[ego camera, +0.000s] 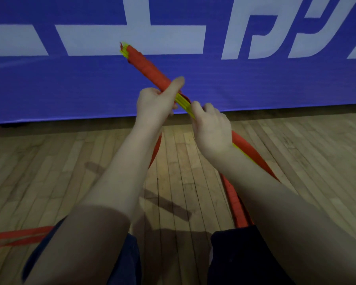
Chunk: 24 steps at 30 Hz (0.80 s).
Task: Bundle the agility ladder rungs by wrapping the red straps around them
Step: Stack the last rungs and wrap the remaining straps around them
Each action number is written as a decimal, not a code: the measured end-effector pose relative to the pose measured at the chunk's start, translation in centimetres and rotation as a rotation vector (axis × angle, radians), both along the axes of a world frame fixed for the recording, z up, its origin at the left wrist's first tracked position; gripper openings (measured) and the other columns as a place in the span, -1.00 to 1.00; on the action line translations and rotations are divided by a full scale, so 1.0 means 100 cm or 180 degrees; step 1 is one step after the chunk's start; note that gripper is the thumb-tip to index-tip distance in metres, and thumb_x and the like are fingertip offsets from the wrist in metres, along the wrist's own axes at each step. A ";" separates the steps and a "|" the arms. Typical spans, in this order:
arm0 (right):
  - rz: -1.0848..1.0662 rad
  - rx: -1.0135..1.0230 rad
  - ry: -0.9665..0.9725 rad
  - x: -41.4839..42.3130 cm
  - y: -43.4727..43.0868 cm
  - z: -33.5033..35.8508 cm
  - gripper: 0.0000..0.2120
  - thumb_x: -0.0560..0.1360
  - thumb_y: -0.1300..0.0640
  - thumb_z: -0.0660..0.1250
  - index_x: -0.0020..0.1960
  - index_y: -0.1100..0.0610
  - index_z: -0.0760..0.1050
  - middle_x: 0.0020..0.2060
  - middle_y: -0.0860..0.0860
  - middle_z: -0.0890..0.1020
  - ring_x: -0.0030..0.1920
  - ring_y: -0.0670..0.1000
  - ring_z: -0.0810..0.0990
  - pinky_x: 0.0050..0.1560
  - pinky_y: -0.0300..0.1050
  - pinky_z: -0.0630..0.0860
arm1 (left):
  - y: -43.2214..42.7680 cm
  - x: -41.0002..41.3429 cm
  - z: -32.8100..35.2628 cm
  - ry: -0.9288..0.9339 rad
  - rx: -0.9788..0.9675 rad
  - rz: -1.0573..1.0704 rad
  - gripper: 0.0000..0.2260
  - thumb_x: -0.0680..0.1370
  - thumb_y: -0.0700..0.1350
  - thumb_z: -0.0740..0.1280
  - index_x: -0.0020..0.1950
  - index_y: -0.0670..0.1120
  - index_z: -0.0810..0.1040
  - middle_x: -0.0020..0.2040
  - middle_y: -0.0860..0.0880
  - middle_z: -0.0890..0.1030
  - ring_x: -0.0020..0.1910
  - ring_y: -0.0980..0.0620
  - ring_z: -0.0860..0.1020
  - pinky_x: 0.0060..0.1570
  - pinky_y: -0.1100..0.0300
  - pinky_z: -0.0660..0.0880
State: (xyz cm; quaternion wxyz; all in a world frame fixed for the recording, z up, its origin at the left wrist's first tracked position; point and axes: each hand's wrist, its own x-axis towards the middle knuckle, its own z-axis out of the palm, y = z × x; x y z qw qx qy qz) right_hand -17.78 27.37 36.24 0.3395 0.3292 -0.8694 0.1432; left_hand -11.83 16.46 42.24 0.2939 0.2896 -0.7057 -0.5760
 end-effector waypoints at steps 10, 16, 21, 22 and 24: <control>0.0922 -0.0740 -0.3613 -0.001 0.019 0.019 -0.56 0.40 -0.11 0.47 0.12 0.09 0.42 -0.18 -0.06 0.51 -0.16 -0.03 0.51 -0.13 -0.13 0.44 | -0.002 -0.001 -0.003 0.0344 -0.0434 -0.0035 -0.65 0.52 0.03 0.37 -0.41 -0.09 0.45 -0.61 0.04 0.52 -0.62 0.16 0.45 -0.46 0.25 0.35; 0.2180 -0.1380 -0.5264 -0.014 0.040 0.019 -0.54 0.58 -0.15 0.15 0.17 0.24 0.50 -0.06 0.23 0.64 -0.12 0.14 0.61 0.01 0.04 0.53 | -0.002 0.004 -0.002 0.0388 -0.0514 -0.0607 -0.65 0.53 0.06 0.36 -0.30 -0.18 0.51 -0.51 -0.01 0.56 -0.60 0.13 0.44 -0.51 0.29 0.32; 0.2326 -0.1816 -0.5293 -0.006 0.035 0.023 -0.62 0.61 -0.05 0.15 -0.11 0.25 0.52 -0.31 0.23 0.63 -0.37 0.14 0.60 -0.29 -0.09 0.57 | -0.007 0.012 0.005 0.0720 0.0030 -0.0786 -0.69 0.54 -0.04 0.37 -0.34 -0.16 0.48 -0.54 0.02 0.53 -0.63 0.15 0.40 -0.59 0.31 0.31; 0.2345 -0.1901 -0.5276 -0.005 0.034 0.025 -0.61 0.61 -0.03 0.16 -0.13 0.27 0.51 -0.34 0.22 0.61 -0.40 0.13 0.59 -0.33 -0.11 0.55 | -0.008 0.014 0.006 0.0727 0.0073 -0.0803 -0.69 0.54 -0.04 0.37 -0.34 -0.15 0.48 -0.53 0.01 0.54 -0.63 0.15 0.40 -0.59 0.31 0.32; 0.2407 -0.1984 -0.5274 -0.004 0.033 0.026 -0.62 0.62 -0.01 0.16 -0.06 0.31 0.51 -0.34 0.23 0.62 -0.40 0.13 0.59 -0.33 -0.11 0.56 | -0.011 0.017 0.007 0.0654 0.0103 -0.0883 -0.69 0.54 -0.03 0.37 -0.34 -0.14 0.50 -0.52 0.01 0.56 -0.62 0.15 0.42 -0.58 0.32 0.34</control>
